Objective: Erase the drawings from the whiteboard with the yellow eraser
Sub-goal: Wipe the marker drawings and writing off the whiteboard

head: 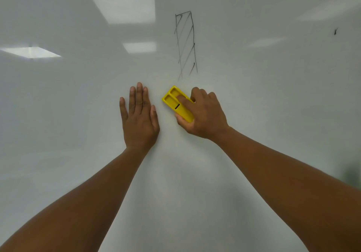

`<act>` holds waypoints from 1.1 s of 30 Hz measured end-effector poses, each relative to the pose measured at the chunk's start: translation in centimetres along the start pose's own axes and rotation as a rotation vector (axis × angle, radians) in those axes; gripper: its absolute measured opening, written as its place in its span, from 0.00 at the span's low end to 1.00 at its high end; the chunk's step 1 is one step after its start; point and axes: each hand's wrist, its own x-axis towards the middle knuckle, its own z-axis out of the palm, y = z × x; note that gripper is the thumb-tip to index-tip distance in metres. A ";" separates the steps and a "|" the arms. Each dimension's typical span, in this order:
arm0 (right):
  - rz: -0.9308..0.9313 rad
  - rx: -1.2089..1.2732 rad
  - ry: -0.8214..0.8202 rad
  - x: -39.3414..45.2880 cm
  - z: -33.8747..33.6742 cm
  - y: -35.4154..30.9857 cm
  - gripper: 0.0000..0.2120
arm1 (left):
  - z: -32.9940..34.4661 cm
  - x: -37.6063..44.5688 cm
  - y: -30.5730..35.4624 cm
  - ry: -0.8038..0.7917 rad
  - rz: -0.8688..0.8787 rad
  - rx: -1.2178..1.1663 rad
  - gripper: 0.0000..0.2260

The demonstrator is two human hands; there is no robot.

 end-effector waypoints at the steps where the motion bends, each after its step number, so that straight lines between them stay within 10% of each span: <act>1: 0.036 -0.017 0.016 0.0 0.1 0.1 0.25 | -0.1 0.0 0.0 -0.003 0.000 0.002 0.25; 9: 0.828 0.078 0.138 1.6 -0.6 1.9 0.23 | 0.0 -0.1 0.0 -0.027 -0.011 0.006 0.25; 12: 0.796 0.082 0.139 1.8 -0.4 1.3 0.23 | 0.1 -0.1 0.0 -0.024 -0.019 0.002 0.26; 20: -0.044 -0.010 0.049 0.2 0.1 0.5 0.24 | 0.1 -0.3 0.0 0.010 -0.003 0.010 0.25; 29: 0.805 0.080 0.107 3.3 -1.0 2.2 0.23 | 0.0 -0.3 0.0 -0.019 -0.013 0.010 0.25; 33: 0.728 0.089 0.097 3.8 -1.0 2.0 0.24 | 0.2 -0.4 0.0 -0.017 -0.020 0.011 0.25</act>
